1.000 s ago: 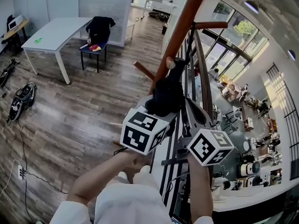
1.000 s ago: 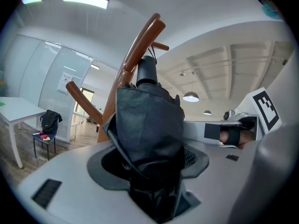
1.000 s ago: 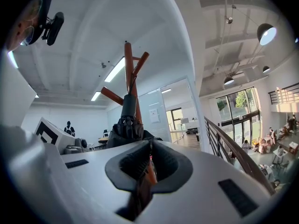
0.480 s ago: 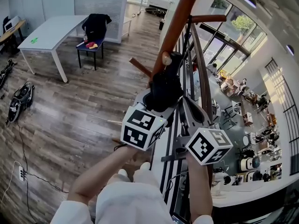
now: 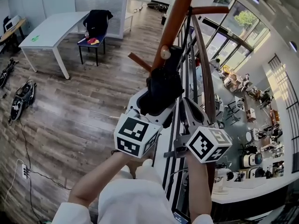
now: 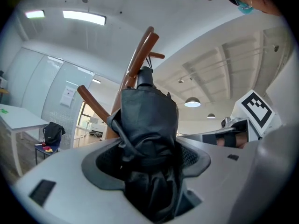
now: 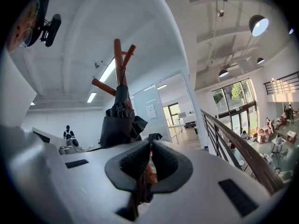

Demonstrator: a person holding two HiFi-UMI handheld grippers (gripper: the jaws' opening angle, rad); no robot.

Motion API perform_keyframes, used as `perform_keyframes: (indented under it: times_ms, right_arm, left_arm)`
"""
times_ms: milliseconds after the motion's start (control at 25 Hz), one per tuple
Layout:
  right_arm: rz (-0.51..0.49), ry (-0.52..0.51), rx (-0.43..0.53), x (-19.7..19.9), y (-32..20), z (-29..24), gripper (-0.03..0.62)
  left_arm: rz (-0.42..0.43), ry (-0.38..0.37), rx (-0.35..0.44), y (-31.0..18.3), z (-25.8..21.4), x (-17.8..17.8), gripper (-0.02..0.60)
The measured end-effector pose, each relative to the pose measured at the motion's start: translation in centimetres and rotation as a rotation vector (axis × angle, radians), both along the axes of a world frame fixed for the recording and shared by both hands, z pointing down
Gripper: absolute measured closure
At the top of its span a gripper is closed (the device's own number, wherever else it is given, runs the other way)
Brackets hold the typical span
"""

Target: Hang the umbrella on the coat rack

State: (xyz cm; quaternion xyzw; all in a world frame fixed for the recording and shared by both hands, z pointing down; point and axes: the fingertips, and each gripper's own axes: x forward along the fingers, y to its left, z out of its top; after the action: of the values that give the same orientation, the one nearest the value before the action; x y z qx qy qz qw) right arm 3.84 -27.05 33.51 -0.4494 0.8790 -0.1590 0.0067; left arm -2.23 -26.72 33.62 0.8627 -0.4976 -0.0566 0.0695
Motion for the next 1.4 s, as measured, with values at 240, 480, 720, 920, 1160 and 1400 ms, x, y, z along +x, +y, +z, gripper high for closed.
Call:
perform_keyframes:
  times_ms: [240,480,720,920,1160,1400]
  right_arm:
    - [-0.011,-0.004,-0.009,0.0,0.3,1.1,0.553]
    - [-0.016,-0.011,-0.009,0.3,-0.2,0.4,0.553]
    - [-0.01,-0.024,-0.014,0.4,-0.5,0.6,0.553]
    - [-0.007,-0.036,-0.016,0.8,-0.5,0.9,0.553]
    - [0.0,-0.026,-0.002,2.1,0.0,0.9,0.553]
    - [0.027,0.064,0.066,3.2,1.5,0.4,0.553]
  left_arm:
    - [-0.031,0.038,0.017,1.1,0.4,-0.4,0.281]
    - [-0.013,0.019,-0.001,1.2,-0.2,0.4,0.279]
    - [0.007,-0.014,0.018,2.0,-0.9,1.1,0.279]
    - [0.027,-0.027,0.015,2.7,-0.7,1.6,0.281]
    - [0.051,-0.072,-0.013,3.5,0.2,2.5,0.282]
    - [0.037,-0.085,-0.085,4.7,2.4,2.8,0.369]
